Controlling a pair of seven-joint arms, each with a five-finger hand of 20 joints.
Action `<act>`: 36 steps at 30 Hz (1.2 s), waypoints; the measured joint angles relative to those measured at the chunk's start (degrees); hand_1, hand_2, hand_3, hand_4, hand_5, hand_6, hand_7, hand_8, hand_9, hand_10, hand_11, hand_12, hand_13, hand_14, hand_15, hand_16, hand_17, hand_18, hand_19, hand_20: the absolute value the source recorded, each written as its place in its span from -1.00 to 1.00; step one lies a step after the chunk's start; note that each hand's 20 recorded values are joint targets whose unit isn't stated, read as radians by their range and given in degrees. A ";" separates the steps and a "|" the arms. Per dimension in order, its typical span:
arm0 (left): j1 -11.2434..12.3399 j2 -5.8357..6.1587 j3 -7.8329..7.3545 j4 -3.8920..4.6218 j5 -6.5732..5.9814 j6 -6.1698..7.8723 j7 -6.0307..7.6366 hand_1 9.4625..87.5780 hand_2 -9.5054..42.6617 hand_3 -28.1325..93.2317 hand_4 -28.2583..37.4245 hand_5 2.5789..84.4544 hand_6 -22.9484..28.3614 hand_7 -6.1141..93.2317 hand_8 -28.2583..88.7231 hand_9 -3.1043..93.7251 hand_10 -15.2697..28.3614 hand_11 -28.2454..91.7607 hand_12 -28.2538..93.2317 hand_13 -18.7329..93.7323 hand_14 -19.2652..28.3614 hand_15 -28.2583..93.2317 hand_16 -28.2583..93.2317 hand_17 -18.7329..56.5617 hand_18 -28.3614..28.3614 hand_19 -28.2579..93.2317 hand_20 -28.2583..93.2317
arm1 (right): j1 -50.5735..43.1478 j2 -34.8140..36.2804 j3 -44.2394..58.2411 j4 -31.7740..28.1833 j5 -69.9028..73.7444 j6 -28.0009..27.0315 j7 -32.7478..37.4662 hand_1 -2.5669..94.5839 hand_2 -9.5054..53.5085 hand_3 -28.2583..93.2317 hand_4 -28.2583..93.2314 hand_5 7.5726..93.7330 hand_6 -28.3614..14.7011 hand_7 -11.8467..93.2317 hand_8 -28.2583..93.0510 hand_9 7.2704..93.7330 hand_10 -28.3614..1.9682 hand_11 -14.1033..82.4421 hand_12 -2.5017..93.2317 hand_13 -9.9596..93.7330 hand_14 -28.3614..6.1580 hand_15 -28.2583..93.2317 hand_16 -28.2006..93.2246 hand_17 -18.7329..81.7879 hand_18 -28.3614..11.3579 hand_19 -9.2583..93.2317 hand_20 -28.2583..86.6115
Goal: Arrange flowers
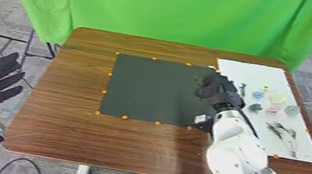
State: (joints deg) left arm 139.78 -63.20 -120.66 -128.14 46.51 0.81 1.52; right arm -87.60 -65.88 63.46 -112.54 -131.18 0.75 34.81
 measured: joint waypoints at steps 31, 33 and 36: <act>-1.95 3.65 2.62 0.53 -0.07 -0.07 -1.24 -0.64 -0.77 0.61 -0.98 -0.59 -0.09 -0.44 -0.71 -0.57 0.09 -0.40 -0.20 -0.45 0.30 -0.28 -0.42 -0.84 0.64 0.02 -0.38 | 7.22 -18.75 -17.09 18.73 -19.71 -14.64 -1.79 -0.23 -0.93 0.89 -0.75 0.68 0.50 0.24 -0.06 0.78 0.21 0.69 0.18 0.71 0.06 0.93 0.10 0.13 -0.78 1.00 0.33; -2.00 3.65 2.68 0.57 -0.06 -0.10 -1.43 -0.64 -0.77 0.61 -0.98 -0.59 -0.09 -0.44 -0.71 -0.57 0.09 -0.40 -0.20 -0.45 0.30 -0.28 -0.42 -0.84 0.64 0.02 -0.38 | 7.22 -18.85 -17.04 18.74 -19.38 -14.58 -1.56 -0.23 -0.92 0.89 -0.75 0.69 0.50 0.23 -0.06 0.78 0.22 0.68 0.17 0.72 0.07 0.92 0.10 0.13 -0.78 1.00 0.33; -2.26 3.80 2.93 0.74 -0.06 -0.17 -1.90 -0.64 -0.77 0.61 -0.98 -0.59 -0.09 -0.44 -0.71 -0.57 0.09 -0.39 -0.19 -0.45 0.30 -0.28 -0.42 -0.84 0.64 0.02 -0.38 | 7.20 -19.16 -16.88 18.81 -18.65 -14.32 -1.47 -0.23 -0.90 0.88 -0.76 0.71 0.51 0.21 -0.07 0.80 0.25 0.66 0.16 0.73 0.09 0.91 0.09 0.16 -0.79 1.00 0.33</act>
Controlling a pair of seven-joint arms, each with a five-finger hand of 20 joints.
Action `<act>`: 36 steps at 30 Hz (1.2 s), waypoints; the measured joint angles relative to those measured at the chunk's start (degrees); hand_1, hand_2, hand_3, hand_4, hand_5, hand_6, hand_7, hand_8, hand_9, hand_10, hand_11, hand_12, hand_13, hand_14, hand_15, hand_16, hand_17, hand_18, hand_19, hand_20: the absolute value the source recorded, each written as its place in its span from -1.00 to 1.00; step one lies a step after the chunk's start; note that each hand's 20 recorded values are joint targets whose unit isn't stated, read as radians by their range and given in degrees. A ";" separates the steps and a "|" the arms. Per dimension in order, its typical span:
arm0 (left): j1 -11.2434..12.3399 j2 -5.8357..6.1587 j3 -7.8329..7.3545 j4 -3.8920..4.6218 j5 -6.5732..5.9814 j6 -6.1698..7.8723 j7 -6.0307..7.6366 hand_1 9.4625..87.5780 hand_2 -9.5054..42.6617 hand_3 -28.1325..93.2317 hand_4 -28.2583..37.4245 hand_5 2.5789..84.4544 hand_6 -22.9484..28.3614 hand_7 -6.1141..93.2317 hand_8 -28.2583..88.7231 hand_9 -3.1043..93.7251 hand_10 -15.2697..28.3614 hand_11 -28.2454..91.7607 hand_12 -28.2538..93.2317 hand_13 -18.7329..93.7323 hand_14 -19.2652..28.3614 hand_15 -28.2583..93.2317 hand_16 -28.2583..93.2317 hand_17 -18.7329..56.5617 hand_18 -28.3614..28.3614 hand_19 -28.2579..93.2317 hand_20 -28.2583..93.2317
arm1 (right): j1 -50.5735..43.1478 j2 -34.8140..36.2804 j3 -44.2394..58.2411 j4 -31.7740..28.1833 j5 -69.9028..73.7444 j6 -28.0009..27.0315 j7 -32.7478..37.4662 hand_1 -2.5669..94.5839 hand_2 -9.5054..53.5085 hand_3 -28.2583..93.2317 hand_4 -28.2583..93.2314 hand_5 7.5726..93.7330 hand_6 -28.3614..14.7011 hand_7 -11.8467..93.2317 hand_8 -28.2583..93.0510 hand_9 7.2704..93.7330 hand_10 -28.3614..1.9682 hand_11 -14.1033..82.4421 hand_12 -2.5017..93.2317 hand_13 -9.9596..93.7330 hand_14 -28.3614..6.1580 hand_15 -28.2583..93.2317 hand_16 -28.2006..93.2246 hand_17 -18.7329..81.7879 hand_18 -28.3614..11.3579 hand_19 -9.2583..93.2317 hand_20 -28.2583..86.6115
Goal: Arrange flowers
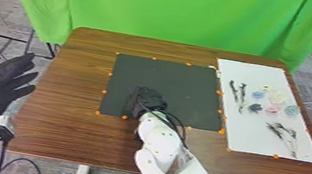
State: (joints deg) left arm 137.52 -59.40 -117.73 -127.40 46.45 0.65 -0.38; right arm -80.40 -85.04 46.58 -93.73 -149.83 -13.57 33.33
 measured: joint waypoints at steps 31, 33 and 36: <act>-2.78 2.80 2.35 1.25 -0.13 -0.48 -1.75 -0.63 -0.77 0.61 -0.98 -0.59 -0.09 -0.44 -0.71 -0.57 0.09 -0.39 -0.19 -0.45 0.30 -0.28 -0.42 -0.83 0.64 0.02 -0.38 | 0.17 -5.64 2.25 2.12 0.26 -4.51 1.81 -0.53 -0.65 0.81 -0.85 0.85 0.41 0.13 -0.62 0.83 0.23 0.55 0.12 0.76 0.10 0.84 0.11 0.17 -0.80 1.00 0.33; -2.71 2.62 2.35 1.24 -0.13 -0.50 -1.74 -0.63 -0.77 0.61 -0.98 -0.59 -0.09 -0.44 -0.71 -0.57 0.09 -0.39 -0.19 -0.45 0.30 -0.28 -0.42 -0.83 0.64 0.02 -0.38 | 0.30 -5.66 2.28 2.05 0.00 -5.19 1.70 -0.54 -0.66 0.78 -0.86 0.84 0.40 0.12 -0.62 0.82 0.21 0.55 0.12 0.74 0.08 0.85 0.12 0.16 -0.80 1.00 0.32; -2.56 2.44 2.32 1.22 -0.12 -0.50 -1.65 -0.64 -0.77 0.61 -0.98 -0.59 -0.09 -0.44 -0.71 -0.57 0.10 -0.39 -0.19 -0.45 0.30 -0.28 -0.42 -0.83 0.64 0.02 -0.38 | 0.45 -5.68 2.31 1.99 -0.31 -5.87 1.66 -0.56 -0.69 0.76 -0.88 0.83 0.39 0.12 -0.62 0.81 0.19 0.55 0.12 0.74 0.07 0.85 0.11 0.15 -0.81 1.00 0.31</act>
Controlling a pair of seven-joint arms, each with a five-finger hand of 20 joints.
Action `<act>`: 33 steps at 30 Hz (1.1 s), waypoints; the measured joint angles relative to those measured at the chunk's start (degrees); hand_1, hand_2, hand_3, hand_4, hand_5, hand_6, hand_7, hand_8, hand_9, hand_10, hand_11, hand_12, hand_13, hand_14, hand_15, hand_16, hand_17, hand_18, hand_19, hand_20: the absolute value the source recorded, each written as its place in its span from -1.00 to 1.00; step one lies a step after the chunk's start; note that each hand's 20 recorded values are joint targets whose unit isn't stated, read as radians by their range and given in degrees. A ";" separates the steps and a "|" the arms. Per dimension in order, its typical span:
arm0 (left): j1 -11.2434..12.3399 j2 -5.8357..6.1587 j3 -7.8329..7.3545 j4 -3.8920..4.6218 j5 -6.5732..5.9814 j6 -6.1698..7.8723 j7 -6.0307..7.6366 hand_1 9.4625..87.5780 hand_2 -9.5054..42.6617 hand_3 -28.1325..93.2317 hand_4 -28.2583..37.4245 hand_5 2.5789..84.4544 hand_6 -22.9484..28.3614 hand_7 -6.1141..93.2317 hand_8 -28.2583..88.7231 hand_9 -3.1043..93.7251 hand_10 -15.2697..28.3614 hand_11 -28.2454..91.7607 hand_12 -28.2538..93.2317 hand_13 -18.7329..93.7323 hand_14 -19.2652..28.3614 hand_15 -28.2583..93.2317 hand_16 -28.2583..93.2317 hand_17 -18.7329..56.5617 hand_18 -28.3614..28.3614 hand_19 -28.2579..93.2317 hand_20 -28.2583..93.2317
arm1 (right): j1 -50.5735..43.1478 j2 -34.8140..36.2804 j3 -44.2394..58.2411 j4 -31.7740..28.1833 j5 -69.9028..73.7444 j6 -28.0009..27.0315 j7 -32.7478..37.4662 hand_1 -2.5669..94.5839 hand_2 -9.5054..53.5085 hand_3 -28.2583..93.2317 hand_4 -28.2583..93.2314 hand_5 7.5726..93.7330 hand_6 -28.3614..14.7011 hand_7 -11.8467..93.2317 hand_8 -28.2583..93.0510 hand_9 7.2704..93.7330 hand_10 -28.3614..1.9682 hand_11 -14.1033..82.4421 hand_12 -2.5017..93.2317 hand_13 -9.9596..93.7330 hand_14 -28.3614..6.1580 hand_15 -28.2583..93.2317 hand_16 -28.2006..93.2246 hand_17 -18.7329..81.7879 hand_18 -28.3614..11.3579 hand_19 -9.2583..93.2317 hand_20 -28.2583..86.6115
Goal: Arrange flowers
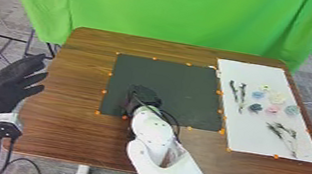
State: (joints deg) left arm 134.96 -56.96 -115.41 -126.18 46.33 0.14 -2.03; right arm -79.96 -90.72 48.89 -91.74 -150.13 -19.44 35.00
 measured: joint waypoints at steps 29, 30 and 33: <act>6.01 -5.89 -3.12 -1.81 0.29 0.20 4.77 -0.63 -0.76 0.61 -0.98 -0.59 -0.09 -0.44 -0.71 -0.56 0.10 -0.39 -0.20 -0.45 0.31 -0.28 -0.42 -0.83 0.64 0.02 -0.38 | -7.20 29.08 22.25 -17.45 7.00 13.26 5.64 -0.45 -1.00 0.65 -1.00 -0.14 -0.11 0.15 -0.82 -0.12 -0.42 0.49 -0.10 0.12 -0.18 0.72 -0.11 -0.21 -0.68 0.75 0.33; 6.05 -5.93 -3.18 -1.81 0.32 0.20 4.78 -0.63 -0.76 0.61 -0.98 -0.59 -0.09 -0.44 -0.71 -0.56 0.10 -0.39 -0.20 -0.45 0.31 -0.28 -0.42 -0.83 0.64 0.02 -0.38 | -8.52 30.75 24.23 -17.53 7.26 11.35 7.20 -0.45 -1.00 0.64 -1.00 -0.15 -0.12 0.14 -0.82 -0.13 -0.44 0.49 -0.10 0.11 -0.19 0.72 -0.11 -0.21 -0.68 0.75 0.33; 6.10 -6.13 -3.34 -1.89 0.54 0.20 4.79 -0.63 -0.76 0.61 -0.98 -0.59 -0.09 -0.44 -0.71 -0.56 0.10 -0.39 -0.20 -0.45 0.31 -0.28 -0.42 -0.83 0.64 0.02 -0.38 | -12.57 34.80 29.88 -17.53 8.62 6.19 11.32 -0.43 -1.00 0.53 -1.00 -0.19 -0.17 0.10 -0.81 -0.20 -0.50 0.49 -0.10 0.06 -0.25 0.72 -0.15 -0.24 -0.67 0.74 0.33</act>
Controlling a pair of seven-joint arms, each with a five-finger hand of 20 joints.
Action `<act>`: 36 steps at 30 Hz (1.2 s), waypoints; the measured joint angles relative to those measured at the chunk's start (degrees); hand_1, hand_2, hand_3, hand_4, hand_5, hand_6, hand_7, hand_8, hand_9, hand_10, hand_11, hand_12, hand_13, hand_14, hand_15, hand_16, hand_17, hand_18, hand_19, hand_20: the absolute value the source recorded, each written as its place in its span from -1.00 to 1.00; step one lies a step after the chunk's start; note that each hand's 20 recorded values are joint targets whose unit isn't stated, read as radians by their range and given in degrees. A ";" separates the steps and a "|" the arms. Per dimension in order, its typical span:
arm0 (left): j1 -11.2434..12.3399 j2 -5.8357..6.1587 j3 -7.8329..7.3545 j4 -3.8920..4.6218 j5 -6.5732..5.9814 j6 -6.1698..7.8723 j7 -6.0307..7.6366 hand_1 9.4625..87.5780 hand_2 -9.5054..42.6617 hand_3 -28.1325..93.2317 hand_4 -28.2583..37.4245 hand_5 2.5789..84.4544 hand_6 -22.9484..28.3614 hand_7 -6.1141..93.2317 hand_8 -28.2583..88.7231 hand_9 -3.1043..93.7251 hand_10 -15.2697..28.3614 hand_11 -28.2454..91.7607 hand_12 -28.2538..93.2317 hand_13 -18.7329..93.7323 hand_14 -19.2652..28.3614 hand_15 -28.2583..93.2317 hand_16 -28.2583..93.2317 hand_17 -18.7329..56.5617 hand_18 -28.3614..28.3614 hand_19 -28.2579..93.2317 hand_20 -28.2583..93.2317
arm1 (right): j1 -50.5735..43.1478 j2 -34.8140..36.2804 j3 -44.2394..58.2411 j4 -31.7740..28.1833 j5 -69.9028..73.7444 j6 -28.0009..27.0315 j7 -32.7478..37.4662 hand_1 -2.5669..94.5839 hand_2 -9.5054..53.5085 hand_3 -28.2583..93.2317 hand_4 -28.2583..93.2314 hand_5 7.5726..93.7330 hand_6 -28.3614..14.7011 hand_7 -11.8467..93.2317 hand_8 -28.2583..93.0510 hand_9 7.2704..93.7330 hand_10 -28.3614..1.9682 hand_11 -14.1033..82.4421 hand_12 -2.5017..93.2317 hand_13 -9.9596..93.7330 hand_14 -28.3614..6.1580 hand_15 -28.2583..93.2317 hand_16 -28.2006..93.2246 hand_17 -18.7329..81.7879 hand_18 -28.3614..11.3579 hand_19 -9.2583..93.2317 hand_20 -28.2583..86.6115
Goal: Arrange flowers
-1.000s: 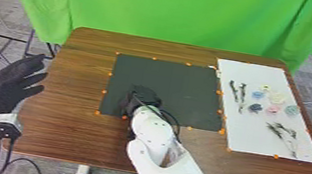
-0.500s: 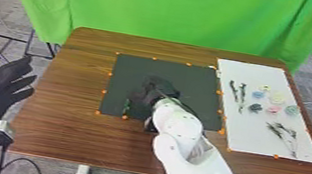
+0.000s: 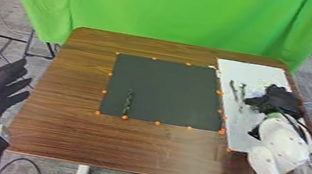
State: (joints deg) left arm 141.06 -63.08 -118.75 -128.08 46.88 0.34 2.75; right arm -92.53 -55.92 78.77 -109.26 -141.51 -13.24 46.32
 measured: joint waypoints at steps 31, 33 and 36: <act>0.77 -1.25 -0.81 -0.74 1.56 0.02 -0.67 -0.63 -0.76 0.62 -0.98 -0.59 -0.09 -0.44 -0.71 -0.57 0.09 -0.39 -0.20 -0.45 0.31 -0.27 -0.42 -0.84 0.64 0.02 -0.38 | -20.34 5.33 15.26 -3.32 2.61 -3.01 1.11 -0.03 -0.97 0.69 -1.00 0.29 0.32 0.25 -0.36 0.42 0.18 0.39 0.10 0.48 0.14 0.70 -0.04 -0.10 -0.66 0.76 0.35; 0.76 -1.21 -0.77 -0.71 1.55 0.03 -0.70 -0.63 -0.76 0.62 -0.99 -0.59 -0.09 -0.44 -0.71 -0.57 0.09 -0.39 -0.20 -0.45 0.31 -0.27 -0.42 -0.84 0.64 0.02 -0.38 | -20.61 5.02 15.26 -2.59 0.89 -1.80 -2.83 0.02 -0.95 0.70 -1.00 0.34 0.35 0.26 -0.36 0.46 0.21 0.37 0.16 0.52 0.15 0.71 -0.03 -0.08 -0.64 0.77 0.35; 0.73 -1.19 -0.77 -0.70 1.54 0.03 -0.82 -0.63 -0.76 0.62 -0.99 -0.59 -0.09 -0.44 -0.71 -0.57 0.09 -0.39 -0.20 -0.45 0.31 -0.27 -0.42 -0.84 0.64 0.02 -0.38 | -20.81 4.56 15.13 -1.92 -0.76 -0.50 -7.38 0.00 -0.94 0.75 -1.00 0.36 0.35 0.28 -0.32 0.49 0.20 0.41 0.20 0.52 0.11 0.75 -0.01 -0.07 -0.66 0.79 0.35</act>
State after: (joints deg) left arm 141.79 -64.27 -119.52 -128.78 48.42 0.37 1.93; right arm -113.33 -51.36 93.91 -111.19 -142.27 -13.75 38.94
